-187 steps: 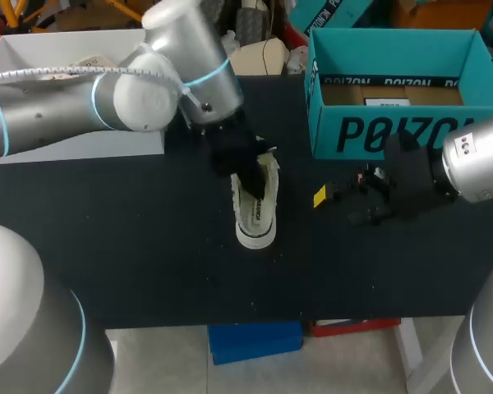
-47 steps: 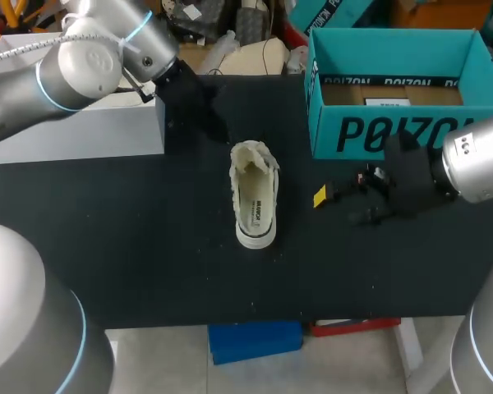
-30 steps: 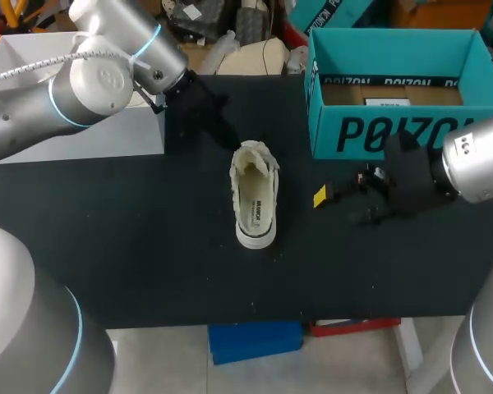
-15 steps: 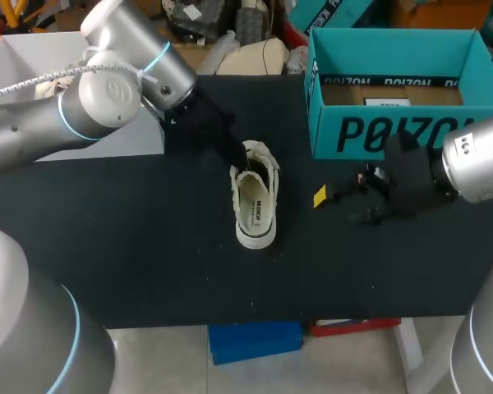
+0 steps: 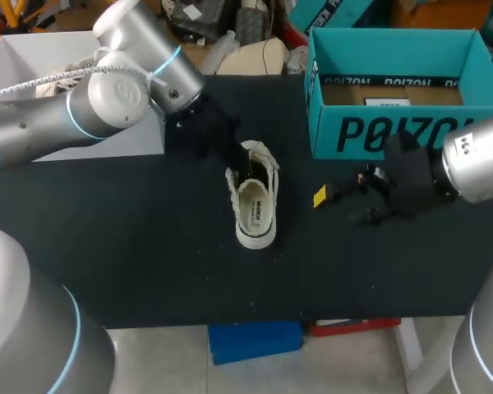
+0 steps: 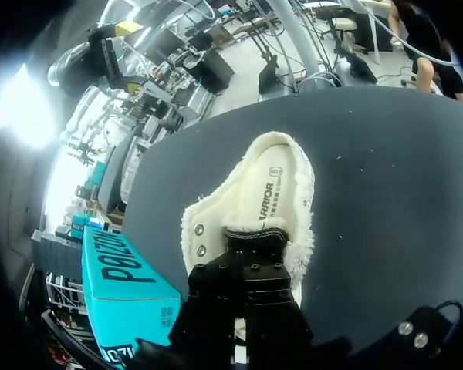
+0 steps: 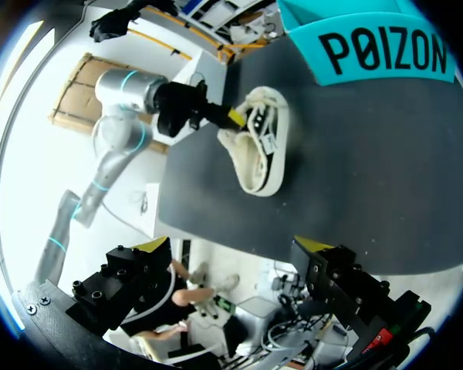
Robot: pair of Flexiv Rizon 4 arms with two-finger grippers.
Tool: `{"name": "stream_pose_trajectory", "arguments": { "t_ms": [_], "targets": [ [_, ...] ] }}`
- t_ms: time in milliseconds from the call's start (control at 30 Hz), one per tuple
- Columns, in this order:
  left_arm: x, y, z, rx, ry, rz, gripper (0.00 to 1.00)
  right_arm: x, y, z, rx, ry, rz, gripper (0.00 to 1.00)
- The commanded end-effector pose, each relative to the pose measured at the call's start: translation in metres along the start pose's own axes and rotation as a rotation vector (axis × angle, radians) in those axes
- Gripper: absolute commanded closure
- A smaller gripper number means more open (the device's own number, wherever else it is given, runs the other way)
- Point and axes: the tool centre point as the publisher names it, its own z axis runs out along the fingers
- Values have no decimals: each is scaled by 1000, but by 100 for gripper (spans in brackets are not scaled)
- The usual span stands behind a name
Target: Take the shoe out of the shoebox, open the shoe tongue, remove and reinsert the insole, then place the shoe into the shoebox
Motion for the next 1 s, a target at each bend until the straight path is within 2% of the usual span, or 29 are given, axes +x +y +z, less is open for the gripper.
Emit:
{"name": "stream_pose_trajectory", "arguments": {
  "t_ms": [33,200,300,367,533,633,1000],
  "targets": [
    [-4,-3,-15,1,8,5,100,1,0,0,1,-1,1,0],
    [-13,-14,-39,18,-15,-3,100,1,0,0,1,-1,1,0],
    [-13,-17,-53,-8,-5,22,100,1,0,0,1,-1,1,0],
    [-10,-19,-60,-42,54,65,100,1,0,0,1,-1,1,0],
    [-2,-25,-65,-94,151,132,100,1,0,0,1,-1,1,0],
    [3,-26,-65,-98,173,141,100,1,0,0,1,-1,1,0],
    [-2,-36,-68,-58,81,91,100,1,0,0,1,-1,1,0]
  ]
}}
